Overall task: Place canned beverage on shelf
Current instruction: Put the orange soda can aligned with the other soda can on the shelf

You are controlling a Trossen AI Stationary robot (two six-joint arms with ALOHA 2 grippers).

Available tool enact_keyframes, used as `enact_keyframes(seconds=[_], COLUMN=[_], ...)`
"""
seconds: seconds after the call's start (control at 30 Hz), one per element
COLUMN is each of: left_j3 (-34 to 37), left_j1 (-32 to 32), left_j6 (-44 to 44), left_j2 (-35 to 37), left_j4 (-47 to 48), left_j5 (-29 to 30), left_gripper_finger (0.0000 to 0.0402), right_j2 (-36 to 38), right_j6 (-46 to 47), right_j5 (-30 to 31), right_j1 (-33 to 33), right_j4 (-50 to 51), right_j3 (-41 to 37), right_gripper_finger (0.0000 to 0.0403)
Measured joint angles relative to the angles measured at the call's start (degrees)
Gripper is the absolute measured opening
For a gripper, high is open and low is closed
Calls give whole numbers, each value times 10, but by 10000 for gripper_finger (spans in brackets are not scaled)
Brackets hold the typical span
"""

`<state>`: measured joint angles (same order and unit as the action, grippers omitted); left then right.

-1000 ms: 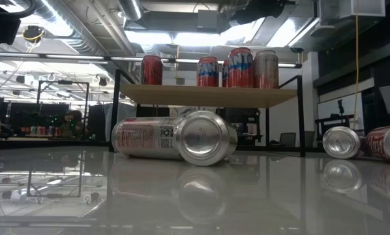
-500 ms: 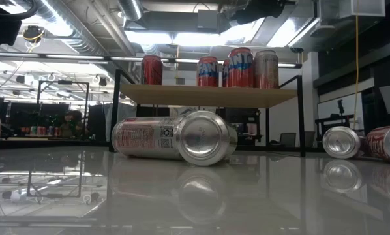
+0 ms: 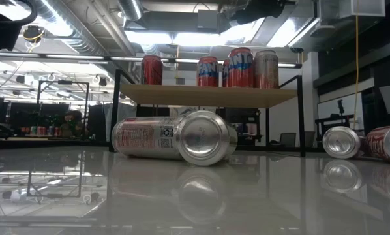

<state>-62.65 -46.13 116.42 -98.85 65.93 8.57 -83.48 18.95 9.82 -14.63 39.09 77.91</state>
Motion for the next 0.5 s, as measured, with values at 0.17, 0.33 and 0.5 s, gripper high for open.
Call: enact_keyframes(seconds=[0.17, 0.33, 0.5], left_j3=[-1, -1, -2], left_j1=[0, 0, 0], left_j6=[0, 0, 0], left_j2=[0, 1, -1], left_j4=[-2, -2, -2], left_j5=[35, 42, 40], left_gripper_finger=[379, 379, 380], right_j2=[0, 0, 0], right_j6=[0, 0, 0], right_j5=[0, 0, 0], right_j1=[0, 0, 0], right_j4=[0, 0, 0], right_j3=[0, 0, 0], right_gripper_finger=[372, 372, 372])
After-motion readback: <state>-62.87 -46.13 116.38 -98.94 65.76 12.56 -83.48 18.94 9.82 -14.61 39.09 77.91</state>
